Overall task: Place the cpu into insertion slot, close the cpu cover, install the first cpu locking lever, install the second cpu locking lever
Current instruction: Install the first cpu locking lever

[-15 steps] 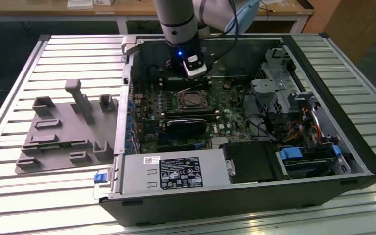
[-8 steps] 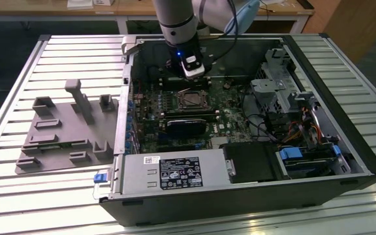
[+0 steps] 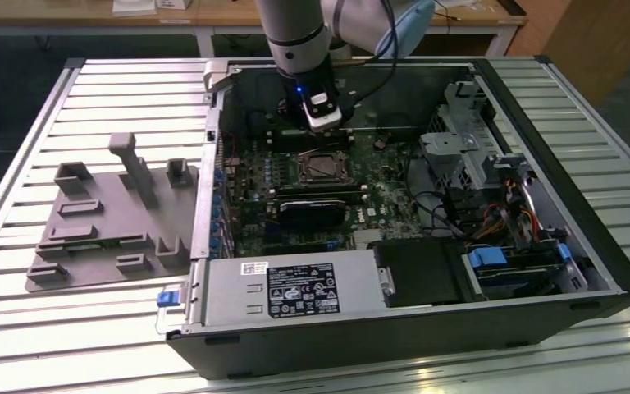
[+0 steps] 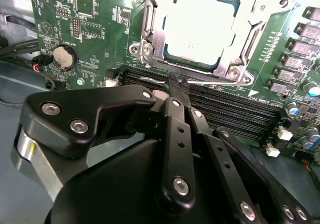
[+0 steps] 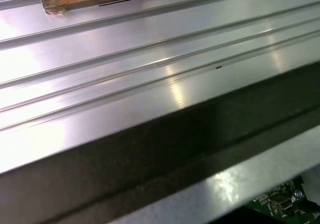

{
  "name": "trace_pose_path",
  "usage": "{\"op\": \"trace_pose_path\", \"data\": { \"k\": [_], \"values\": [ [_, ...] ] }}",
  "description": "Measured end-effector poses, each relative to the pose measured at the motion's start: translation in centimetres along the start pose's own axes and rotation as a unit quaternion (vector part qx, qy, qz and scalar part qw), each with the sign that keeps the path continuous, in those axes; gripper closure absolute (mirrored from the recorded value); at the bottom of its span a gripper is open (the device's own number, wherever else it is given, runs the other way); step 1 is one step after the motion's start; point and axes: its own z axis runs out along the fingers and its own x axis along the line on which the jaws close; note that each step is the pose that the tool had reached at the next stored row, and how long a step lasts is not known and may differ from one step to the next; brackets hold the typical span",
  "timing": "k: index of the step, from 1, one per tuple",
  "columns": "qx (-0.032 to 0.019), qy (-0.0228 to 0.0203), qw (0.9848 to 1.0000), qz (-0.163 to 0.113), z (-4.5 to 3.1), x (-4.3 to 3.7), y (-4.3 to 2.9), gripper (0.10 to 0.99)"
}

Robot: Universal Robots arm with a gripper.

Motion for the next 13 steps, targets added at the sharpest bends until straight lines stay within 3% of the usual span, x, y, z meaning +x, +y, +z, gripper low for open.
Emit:
{"op": "trace_pose_path", "data": {
  "k": [13],
  "values": [
    [-0.0001, -0.0024, 1.0000, 0.003, 0.57, 0.13, -0.08, 0.980]
  ]
}}
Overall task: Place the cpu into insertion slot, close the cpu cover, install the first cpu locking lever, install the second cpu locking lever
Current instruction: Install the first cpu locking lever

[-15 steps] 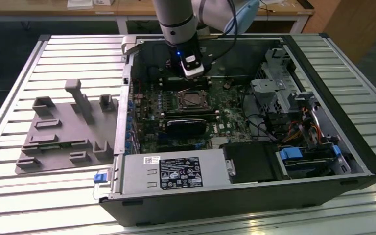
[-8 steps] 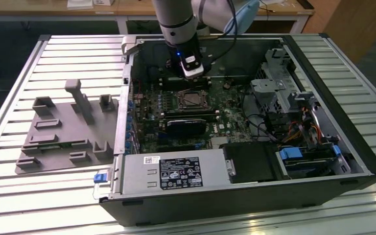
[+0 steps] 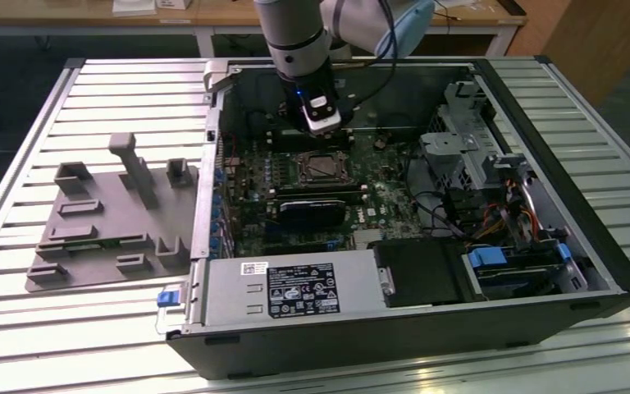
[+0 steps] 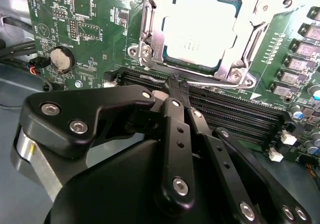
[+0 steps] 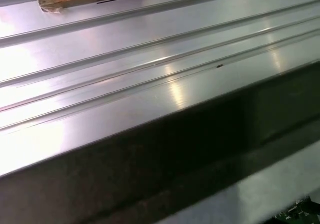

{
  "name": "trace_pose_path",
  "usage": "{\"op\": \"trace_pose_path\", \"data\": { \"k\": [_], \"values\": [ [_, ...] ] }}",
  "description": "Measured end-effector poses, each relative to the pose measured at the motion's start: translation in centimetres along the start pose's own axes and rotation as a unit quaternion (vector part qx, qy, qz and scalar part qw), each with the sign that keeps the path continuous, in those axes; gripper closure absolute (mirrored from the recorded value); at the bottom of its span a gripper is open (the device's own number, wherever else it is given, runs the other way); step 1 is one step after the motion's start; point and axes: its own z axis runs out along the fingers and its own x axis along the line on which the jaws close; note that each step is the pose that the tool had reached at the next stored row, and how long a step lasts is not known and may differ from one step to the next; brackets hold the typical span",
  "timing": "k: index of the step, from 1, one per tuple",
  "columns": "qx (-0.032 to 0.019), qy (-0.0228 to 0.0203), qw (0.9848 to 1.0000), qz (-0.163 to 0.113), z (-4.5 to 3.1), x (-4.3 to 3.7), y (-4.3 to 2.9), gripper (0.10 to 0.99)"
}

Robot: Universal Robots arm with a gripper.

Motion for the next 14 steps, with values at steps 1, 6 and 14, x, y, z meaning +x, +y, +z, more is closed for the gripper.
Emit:
{"op": "trace_pose_path", "data": {
  "k": [1, 6, 14],
  "values": [
    [0.0001, -0.0002, 1.0000, 0.000, 0.04, 0.01, -0.01, 0.980],
    [0.0003, -0.0012, 1.0000, 0.002, 0.21, 0.05, -0.03, 0.980],
    [0.0011, -0.0024, 1.0000, 0.007, 0.50, 0.11, -0.09, 0.980]
  ]
}}
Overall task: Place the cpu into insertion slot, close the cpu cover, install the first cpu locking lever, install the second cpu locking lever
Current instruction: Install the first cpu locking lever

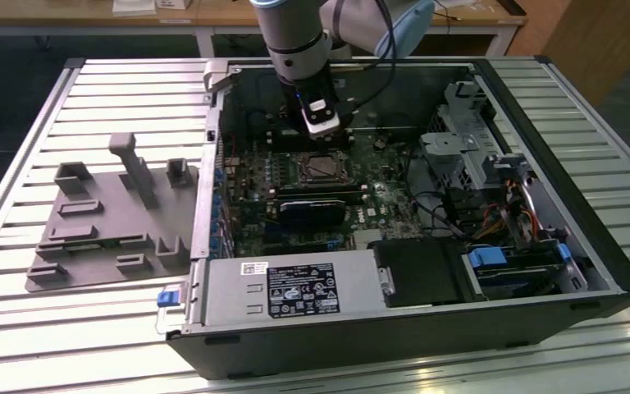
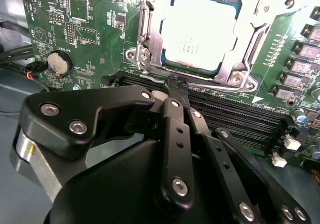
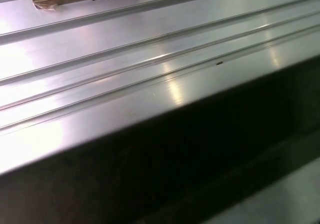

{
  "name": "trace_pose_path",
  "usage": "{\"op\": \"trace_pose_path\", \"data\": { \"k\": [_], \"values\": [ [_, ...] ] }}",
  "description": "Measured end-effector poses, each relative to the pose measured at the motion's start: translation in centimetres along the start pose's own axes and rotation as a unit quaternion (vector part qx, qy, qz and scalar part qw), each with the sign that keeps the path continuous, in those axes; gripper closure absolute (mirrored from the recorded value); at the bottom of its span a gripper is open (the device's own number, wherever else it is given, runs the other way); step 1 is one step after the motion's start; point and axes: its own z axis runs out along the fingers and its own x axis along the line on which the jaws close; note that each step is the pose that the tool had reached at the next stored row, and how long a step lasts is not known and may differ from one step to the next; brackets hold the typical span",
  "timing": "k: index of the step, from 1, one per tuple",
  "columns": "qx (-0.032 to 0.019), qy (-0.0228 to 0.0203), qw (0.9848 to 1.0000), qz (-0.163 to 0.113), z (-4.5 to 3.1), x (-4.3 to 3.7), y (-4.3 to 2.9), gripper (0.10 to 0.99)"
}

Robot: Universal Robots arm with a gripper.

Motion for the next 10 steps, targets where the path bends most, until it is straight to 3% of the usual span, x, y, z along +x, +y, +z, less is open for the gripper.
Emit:
{"op": "trace_pose_path", "data": {
  "k": [10],
  "values": [
    [0.0017, -0.0012, 1.0000, 0.004, 0.17, 0.03, -0.04, 0.980]
  ]
}}
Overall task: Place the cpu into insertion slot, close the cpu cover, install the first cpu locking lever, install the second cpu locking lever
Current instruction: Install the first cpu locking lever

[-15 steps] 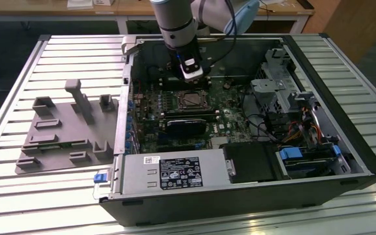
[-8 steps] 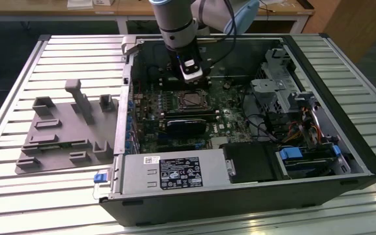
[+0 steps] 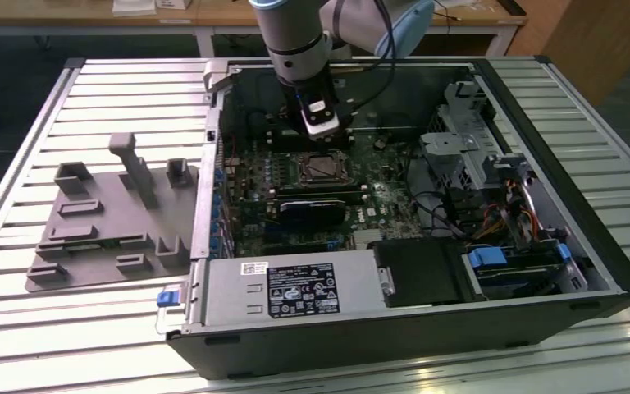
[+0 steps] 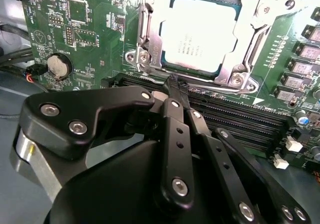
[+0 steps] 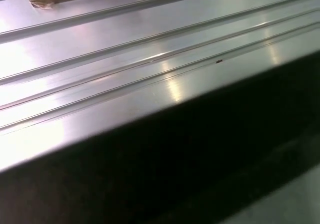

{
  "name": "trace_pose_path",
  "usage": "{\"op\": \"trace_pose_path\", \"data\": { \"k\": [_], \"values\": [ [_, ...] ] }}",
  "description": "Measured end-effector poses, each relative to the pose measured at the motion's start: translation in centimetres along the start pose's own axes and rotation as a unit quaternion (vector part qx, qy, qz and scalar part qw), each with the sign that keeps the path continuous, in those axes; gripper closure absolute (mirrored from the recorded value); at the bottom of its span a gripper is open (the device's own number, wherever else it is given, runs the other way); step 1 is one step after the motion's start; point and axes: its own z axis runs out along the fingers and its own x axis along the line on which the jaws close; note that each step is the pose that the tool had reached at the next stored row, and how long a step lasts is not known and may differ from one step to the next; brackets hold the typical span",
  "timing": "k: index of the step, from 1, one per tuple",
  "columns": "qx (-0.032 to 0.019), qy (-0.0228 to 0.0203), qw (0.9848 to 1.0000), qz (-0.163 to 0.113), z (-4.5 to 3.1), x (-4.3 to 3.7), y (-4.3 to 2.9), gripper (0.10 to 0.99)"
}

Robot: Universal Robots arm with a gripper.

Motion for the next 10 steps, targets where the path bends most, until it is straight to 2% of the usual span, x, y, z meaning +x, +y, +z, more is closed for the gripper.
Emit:
{"op": "trace_pose_path", "data": {
  "k": [10],
  "values": [
    [0.0024, -0.0013, 1.0000, 0.001, 0.01, -0.01, -0.02, 0.980]
  ]
}}
